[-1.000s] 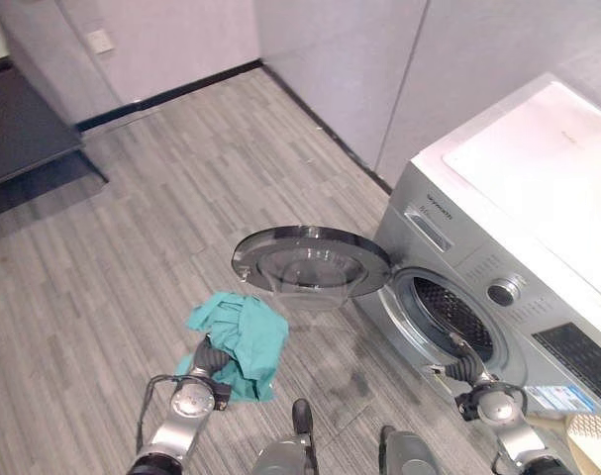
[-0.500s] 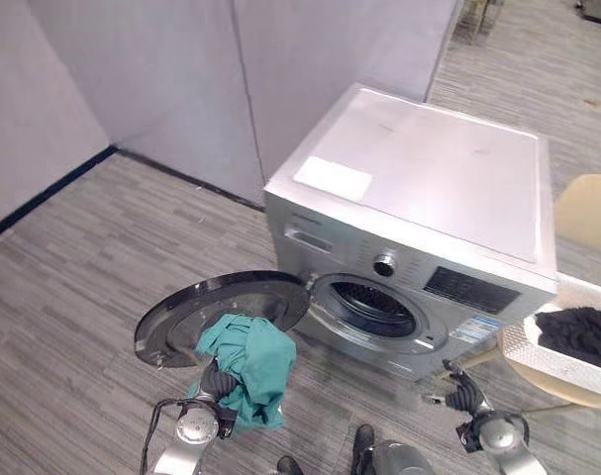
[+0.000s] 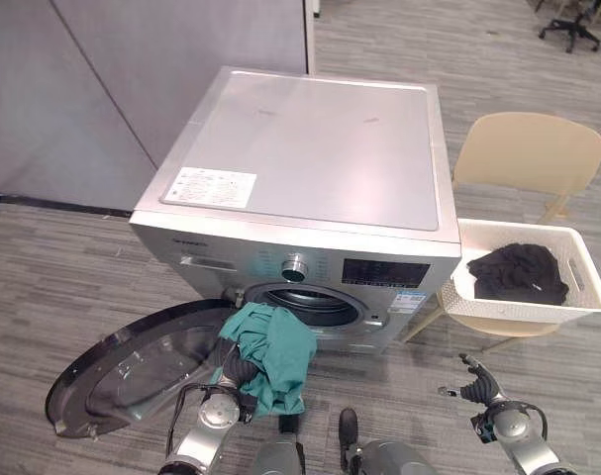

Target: Grab the laundry basket,head to the washer,open it,put in the laundry and shut it.

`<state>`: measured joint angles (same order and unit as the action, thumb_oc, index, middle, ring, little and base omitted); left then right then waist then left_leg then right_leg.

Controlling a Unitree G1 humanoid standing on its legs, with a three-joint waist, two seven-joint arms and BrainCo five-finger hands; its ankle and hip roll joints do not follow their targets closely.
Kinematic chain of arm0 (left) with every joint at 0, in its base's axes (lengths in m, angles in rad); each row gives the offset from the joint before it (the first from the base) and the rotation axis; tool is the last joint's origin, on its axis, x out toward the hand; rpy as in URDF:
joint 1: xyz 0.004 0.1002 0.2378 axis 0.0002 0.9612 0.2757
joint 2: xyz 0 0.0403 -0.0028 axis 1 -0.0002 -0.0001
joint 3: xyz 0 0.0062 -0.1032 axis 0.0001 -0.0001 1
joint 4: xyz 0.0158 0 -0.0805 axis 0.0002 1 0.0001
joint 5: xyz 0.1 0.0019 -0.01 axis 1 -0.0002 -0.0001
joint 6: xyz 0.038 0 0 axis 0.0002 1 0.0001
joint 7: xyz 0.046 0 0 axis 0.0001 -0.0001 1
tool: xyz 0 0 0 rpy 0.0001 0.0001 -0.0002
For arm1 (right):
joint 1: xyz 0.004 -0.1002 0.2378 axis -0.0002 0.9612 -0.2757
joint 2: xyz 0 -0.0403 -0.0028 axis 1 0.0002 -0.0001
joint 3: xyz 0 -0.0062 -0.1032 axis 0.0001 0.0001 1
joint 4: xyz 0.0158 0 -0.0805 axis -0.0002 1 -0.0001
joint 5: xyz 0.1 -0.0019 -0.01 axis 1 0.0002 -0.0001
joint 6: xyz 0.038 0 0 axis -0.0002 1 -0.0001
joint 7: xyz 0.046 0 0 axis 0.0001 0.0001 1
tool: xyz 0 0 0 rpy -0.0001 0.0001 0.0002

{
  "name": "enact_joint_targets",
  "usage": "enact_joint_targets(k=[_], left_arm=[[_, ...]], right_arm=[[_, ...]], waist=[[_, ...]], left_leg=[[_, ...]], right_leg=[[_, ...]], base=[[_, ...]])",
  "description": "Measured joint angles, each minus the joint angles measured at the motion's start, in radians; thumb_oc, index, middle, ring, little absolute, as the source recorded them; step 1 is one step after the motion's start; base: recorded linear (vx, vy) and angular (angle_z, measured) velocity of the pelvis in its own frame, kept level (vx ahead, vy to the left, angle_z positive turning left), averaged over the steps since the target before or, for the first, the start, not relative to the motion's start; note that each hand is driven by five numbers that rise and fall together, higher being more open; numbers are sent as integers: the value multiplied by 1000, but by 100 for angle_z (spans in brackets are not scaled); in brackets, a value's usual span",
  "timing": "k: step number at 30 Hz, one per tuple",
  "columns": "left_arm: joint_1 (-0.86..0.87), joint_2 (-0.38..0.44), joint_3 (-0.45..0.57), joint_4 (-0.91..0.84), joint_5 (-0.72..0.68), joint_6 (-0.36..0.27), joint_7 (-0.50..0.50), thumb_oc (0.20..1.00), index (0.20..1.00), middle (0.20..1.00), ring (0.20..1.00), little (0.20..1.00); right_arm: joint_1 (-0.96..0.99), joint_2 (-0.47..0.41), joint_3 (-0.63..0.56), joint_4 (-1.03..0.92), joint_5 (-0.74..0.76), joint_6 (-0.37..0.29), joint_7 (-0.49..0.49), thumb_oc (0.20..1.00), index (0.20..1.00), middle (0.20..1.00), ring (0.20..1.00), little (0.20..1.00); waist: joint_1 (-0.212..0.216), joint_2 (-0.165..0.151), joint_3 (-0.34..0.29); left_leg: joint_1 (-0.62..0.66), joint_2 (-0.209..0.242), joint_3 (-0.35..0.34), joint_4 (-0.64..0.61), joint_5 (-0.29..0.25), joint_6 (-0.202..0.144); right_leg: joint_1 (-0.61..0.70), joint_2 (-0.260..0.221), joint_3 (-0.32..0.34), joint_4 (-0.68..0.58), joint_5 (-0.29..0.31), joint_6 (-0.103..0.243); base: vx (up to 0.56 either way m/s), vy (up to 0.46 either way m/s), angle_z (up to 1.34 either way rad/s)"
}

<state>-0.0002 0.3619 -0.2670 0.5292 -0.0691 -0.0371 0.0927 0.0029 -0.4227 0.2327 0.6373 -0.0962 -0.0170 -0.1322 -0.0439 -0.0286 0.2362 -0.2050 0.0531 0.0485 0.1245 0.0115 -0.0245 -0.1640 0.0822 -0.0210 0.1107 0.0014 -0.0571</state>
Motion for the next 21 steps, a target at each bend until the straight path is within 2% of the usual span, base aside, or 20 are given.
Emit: enact_joint_targets(k=[1,2,3,4,5,6,7,10,11,12,13,15,17,21], left_arm=[[-14,4,2,1,0,0,2,200,200,200,200,200],[-60,18,2,-3,-2,0,23,200,200,200,200,200],[-108,39,3,-2,-5,-1,39,200,200,200,200,200],[-150,50,8,-2,-6,-1,50,200,200,200,200,200],[-212,59,9,-1,-6,-1,64,200,200,200,200,200],[-243,61,9,-4,-6,-1,72,200,200,200,200,200],[-291,67,11,-10,-7,-7,90,200,200,200,200,200],[-347,81,16,-30,-8,-10,117,200,200,200,200,200],[-362,85,11,-38,-12,-8,135,200,200,200,200,200],[-434,123,1,-72,-28,-18,172,200,200,200,200,200],[-518,130,-27,-54,-34,-14,214,200,200,200,200,200],[-588,154,-51,-55,-33,-11,242,200,200,200,200,200],[-668,177,-61,-42,-33,-10,285,200,200,200,200,200],[-912,270,-119,87,-34,-3,345,200,200,200,200,200]], right_arm=[[-15,5,-3,1,0,-1,-2,1000,1000,1000,1000,1000],[-45,8,10,-7,21,-3,-4,1000,1000,1000,1000,1000],[-77,14,12,-19,34,-4,-4,1000,1000,1000,1000,1000],[-100,13,9,-33,37,-4,-6,1000,1000,1000,1000,1000],[-124,13,9,-37,39,-4,-16,1000,1000,1000,1000,1000],[-129,13,9,-45,46,-4,-21,1000,1000,1000,1000,1000],[-146,14,12,-57,68,-3,-28,1000,1000,1000,1000,1000],[-183,11,10,-115,78,-9,-46,1000,1000,1000,1000,1000],[-195,6,11,-140,79,-6,-55,1000,1000,1000,1000,1000],[-252,2,1,-207,80,-32,-87,1000,1000,1000,1000,1000],[-318,0,3,-236,99,-31,-112,1000,1000,1000,1000,1000],[-363,1,5,-259,105,-33,-129,1000,1000,1000,1000,1000],[-394,2,5,-275,108,-35,-152,1000,1000,1000,1000,1000],[-391,-2,7,-322,109,-73,-172,1000,1000,1000,1000,1000]], waist=[[-11,3,18],[-3,-14,63],[0,-27,94],[-9,-36,128],[-14,-35,176],[-14,-36,189],[-15,-39,205],[-19,-47,213],[-27,-47,208],[-38,-57,211],[-42,-58,210],[-51,-59,211],[-80,-58,210],[-99,-55,208]], left_leg=[[-11,-3,4,-3,6,3],[-45,-11,57,10,10,25],[-100,-22,91,49,-6,42],[-143,-38,103,83,-15,53],[-173,-49,108,121,-26,60],[-201,-54,109,148,-37,63],[-246,-60,108,196,-75,52],[-350,-61,112,300,-106,66],[-401,-54,112,351,-123,61],[-552,-37,121,494,-177,90],[-663,-12,134,590,-188,90],[-750,4,133,680,-224,98],[-843,20,135,764,-249,97],[-996,65,139,915,-306,104]], right_leg=[[-29,-2,5,32,0,-3],[-124,-10,41,127,-3,2],[-203,-26,57,197,-28,26],[-246,-48,58,237,-54,28],[-278,-64,61,276,-66,35],[-306,-71,60,306,-78,35],[-351,-84,57,359,-108,35],[-450,-97,53,451,-145,33],[-501,-97,49,495,-155,30],[-635,-99,52,616,-206,37],[-742,-87,55,689,-205,37],[-825,-77,53,762,-230,34],[-919,-68,57,840,-251,32],[-1073,-45,52,965,-278,22]], base=[[-252,194,-73],[-205,154,-75],[-186,115,-71],[-110,52,-32],[-62,12,1],[-69,-34,7],[-34,-40,7],[-138,-77,7],[-145,-65,12],[-174,-57,-5],[-175,-56,-11],[-71,-24,-15],[-32,-26,-14],[31,-2,-20]])
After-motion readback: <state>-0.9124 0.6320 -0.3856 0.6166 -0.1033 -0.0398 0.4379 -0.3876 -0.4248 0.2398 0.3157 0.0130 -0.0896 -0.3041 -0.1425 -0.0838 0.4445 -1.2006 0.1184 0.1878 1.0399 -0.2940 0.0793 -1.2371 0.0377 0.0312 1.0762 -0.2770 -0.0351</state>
